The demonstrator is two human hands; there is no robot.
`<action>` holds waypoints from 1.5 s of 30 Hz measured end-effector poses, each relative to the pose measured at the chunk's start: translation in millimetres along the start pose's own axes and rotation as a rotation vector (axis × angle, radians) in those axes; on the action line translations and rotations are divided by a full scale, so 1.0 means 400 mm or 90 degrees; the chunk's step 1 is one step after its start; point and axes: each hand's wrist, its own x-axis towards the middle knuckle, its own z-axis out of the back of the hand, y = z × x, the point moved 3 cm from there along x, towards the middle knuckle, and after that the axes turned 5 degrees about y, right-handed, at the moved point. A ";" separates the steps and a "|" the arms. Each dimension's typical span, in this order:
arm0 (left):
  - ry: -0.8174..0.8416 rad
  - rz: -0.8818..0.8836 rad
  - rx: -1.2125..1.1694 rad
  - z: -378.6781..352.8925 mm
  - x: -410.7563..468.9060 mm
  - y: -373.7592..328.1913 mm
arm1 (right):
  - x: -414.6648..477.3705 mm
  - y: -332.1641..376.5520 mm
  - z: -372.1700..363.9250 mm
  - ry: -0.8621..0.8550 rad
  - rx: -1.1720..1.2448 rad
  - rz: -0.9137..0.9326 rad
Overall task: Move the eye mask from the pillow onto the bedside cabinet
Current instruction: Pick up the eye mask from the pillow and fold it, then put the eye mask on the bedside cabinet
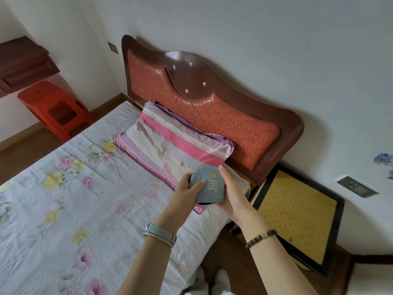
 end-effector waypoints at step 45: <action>0.071 0.204 0.366 -0.415 0.483 0.623 | 0.037 -0.165 0.826 -0.527 -0.044 -0.020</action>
